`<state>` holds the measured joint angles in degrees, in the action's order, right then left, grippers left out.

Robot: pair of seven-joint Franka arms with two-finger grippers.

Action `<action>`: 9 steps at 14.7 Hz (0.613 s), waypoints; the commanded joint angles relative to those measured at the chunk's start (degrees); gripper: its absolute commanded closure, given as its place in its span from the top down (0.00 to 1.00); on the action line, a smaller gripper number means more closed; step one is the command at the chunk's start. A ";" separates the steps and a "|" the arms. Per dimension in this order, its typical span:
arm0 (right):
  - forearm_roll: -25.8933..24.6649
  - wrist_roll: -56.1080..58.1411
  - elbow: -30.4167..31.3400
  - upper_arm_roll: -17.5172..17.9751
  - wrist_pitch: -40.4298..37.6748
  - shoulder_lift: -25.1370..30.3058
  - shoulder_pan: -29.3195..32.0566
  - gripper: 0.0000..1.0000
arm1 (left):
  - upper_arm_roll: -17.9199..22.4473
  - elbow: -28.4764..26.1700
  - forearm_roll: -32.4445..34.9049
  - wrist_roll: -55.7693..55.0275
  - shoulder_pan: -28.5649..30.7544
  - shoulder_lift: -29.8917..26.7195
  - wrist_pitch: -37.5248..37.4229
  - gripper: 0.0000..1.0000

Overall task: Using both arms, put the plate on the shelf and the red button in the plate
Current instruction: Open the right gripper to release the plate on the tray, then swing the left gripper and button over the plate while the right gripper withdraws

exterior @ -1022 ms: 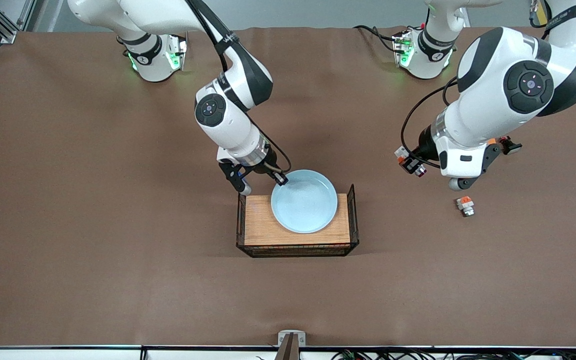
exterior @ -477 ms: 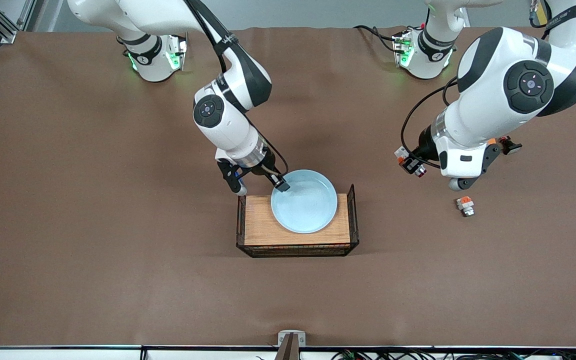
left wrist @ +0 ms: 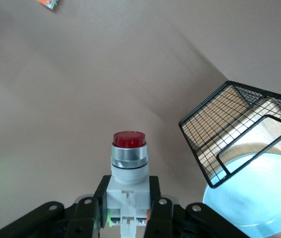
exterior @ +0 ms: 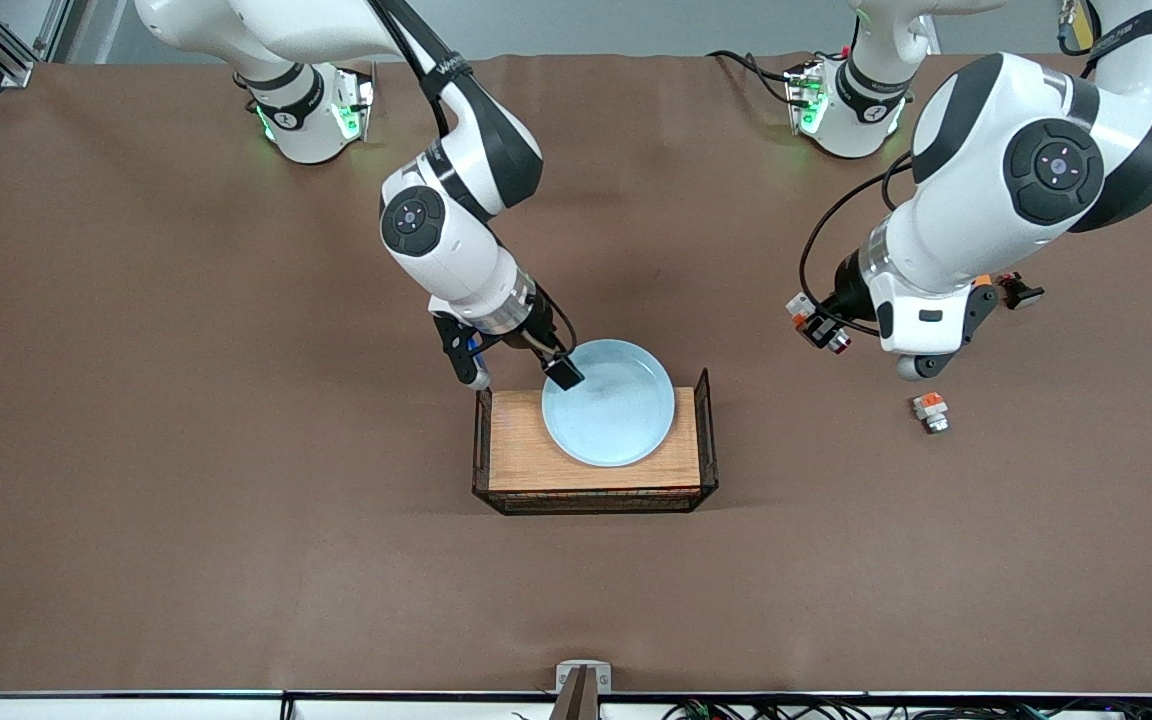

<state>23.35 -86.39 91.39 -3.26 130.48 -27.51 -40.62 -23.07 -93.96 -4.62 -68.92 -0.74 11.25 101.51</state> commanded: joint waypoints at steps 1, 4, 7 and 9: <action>-1.46 -0.28 -3.58 0.45 -9.50 1.84 3.17 1.00 | -2.41 1.14 -0.83 -6.64 -0.32 0.27 0.01 0.27; -2.43 8.29 -7.53 0.54 -25.30 5.00 8.00 1.00 | -4.26 2.97 -0.22 -18.50 -2.59 1.66 0.18 0.28; -2.61 24.18 -8.60 0.54 -39.21 9.57 15.37 1.00 | -4.17 8.16 0.57 -29.13 -6.81 6.14 0.97 0.29; -4.35 36.84 -8.69 0.36 -44.32 11.16 19.77 1.00 | -4.09 11.41 3.46 -36.51 -9.71 9.74 2.90 0.29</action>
<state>21.09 -60.26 82.01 -3.89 90.38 -18.58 -25.39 -27.07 -88.43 -3.89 -98.59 -7.92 15.42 103.60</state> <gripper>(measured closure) 0.000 0.656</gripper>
